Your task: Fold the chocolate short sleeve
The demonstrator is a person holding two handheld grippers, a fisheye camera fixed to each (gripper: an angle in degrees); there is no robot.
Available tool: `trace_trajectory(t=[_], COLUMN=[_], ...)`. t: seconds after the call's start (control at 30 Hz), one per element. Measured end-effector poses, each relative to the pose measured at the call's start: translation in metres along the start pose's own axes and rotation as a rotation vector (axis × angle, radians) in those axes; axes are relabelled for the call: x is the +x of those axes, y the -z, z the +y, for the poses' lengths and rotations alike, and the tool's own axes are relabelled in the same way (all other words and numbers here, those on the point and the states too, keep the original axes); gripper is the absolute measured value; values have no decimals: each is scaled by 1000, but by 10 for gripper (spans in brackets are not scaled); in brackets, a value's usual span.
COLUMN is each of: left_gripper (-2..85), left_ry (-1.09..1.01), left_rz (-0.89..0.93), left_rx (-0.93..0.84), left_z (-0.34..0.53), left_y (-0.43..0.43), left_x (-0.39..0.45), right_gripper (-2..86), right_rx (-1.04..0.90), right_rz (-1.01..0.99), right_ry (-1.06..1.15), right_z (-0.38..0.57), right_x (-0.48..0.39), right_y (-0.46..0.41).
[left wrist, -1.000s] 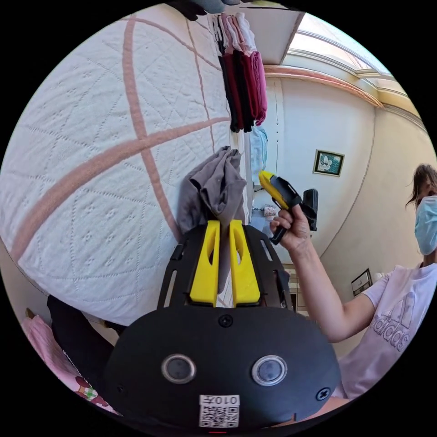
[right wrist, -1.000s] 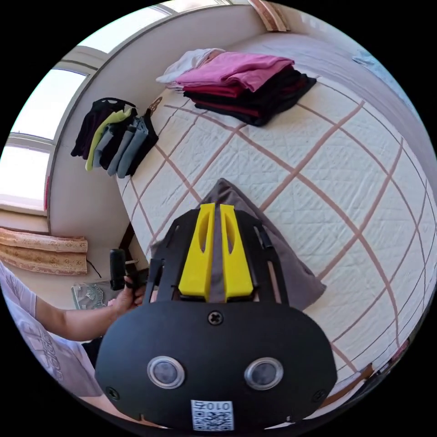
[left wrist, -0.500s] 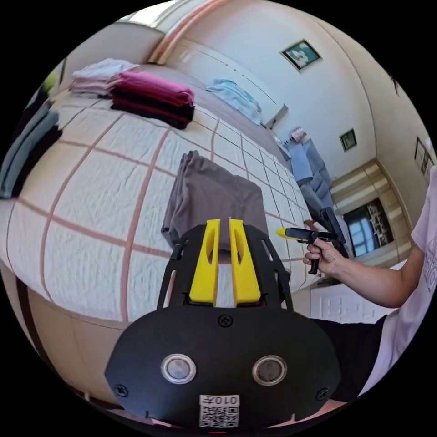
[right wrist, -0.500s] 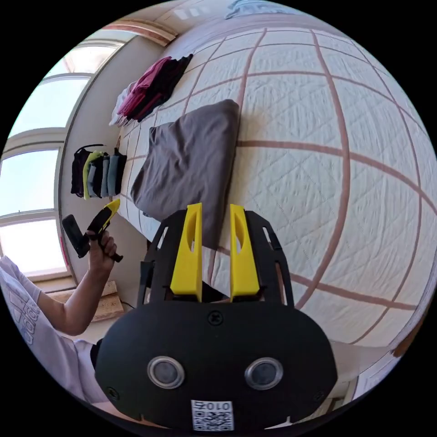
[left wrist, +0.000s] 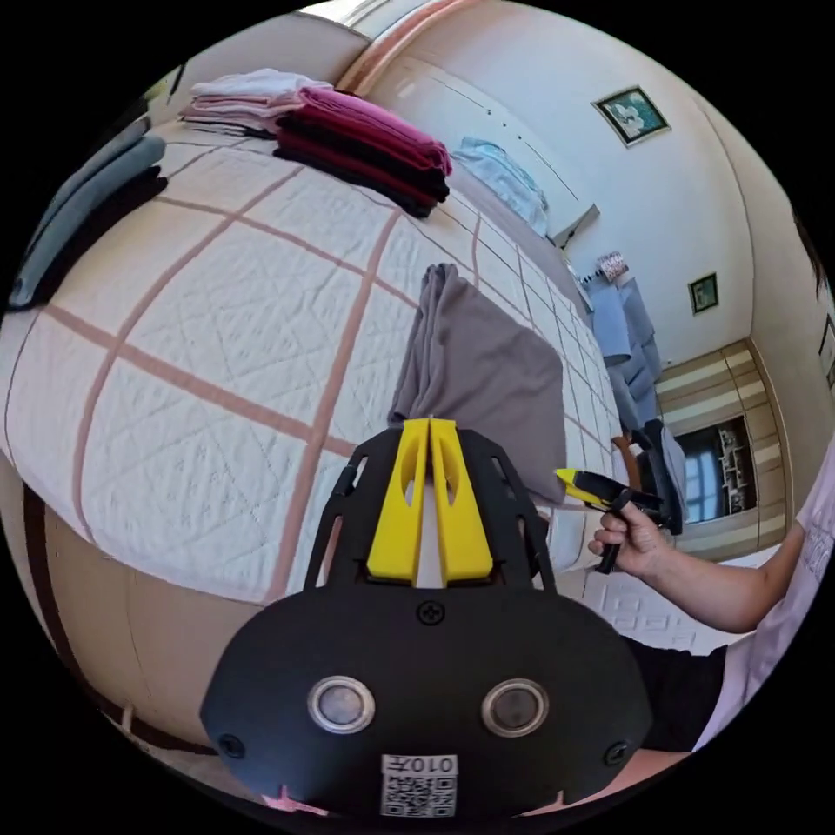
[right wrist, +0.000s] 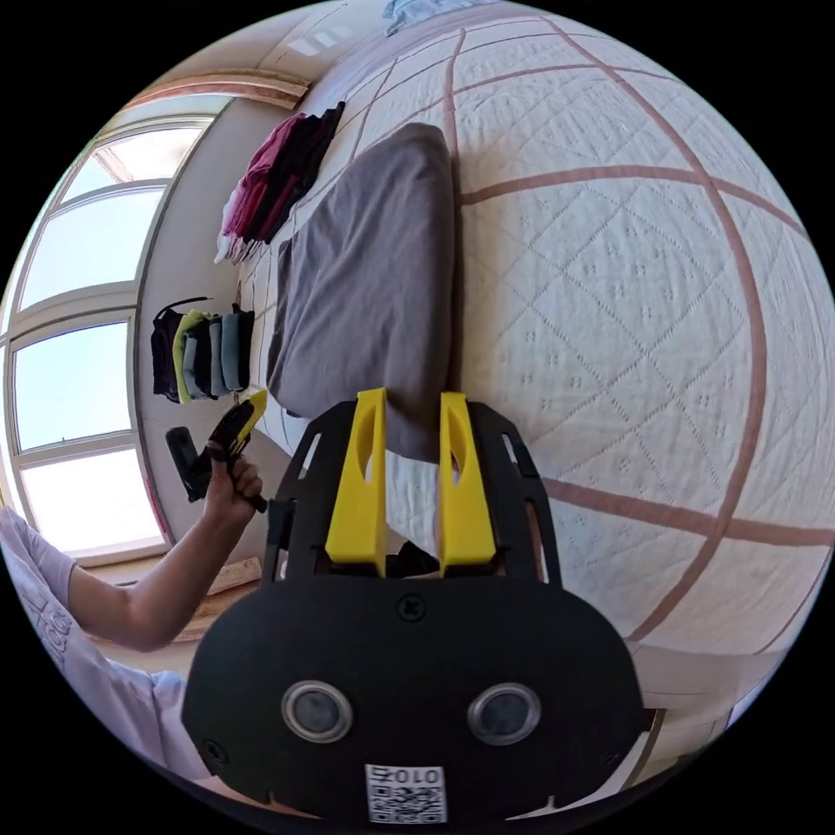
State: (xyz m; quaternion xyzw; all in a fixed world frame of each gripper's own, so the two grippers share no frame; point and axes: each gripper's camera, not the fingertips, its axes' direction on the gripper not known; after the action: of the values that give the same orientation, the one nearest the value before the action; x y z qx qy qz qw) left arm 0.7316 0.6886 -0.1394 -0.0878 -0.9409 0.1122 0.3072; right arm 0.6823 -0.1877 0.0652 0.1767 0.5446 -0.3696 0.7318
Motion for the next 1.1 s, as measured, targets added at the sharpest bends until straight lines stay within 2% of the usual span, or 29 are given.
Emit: trace_trajectory(t=[0.13, 0.17, 0.3, 0.4, 0.5, 0.63, 0.83, 0.93, 1.03, 1.1], left_gripper=[75, 89, 116, 134, 148, 161, 150, 128, 97, 90], left_ry=[335, 408, 574, 663, 727, 785, 746, 712, 707, 717], left_rz=[203, 234, 361, 482, 561, 628, 565, 496, 420, 442], left_rx=[33, 33, 88, 110, 126, 258, 276, 204, 135, 137], left_z=[47, 60, 89, 100, 106, 107, 78, 60, 52, 50], left_y=[-8, -17, -46, -71, -92, -103, -100, -100, -99, -99], left_x=[-18, -19, -18, -13, -7, -13, -18, -17, -13, -12], right_gripper=[52, 48, 48, 50, 52, 52, 53, 54, 59, 70], right_rx=[-28, -69, -116, -149, -188, -213, -200, -195, -228, -239], right_rz=[-140, -225, -472, -557, -559, -557, -585, -573, -423, -318], right_ry=[-91, -148, -166, -160, -128, -106, -104, -107, -79, -32], right_z=[-8, -12, -28, -39, -51, -61, -66, -63, -56, -44], right_x=[33, 44, 48, 42, 31, 28, 43, 62, 93, 117], right_y=[-6, -10, 5, 18, 26, 29, 36, 29, 8, -11])
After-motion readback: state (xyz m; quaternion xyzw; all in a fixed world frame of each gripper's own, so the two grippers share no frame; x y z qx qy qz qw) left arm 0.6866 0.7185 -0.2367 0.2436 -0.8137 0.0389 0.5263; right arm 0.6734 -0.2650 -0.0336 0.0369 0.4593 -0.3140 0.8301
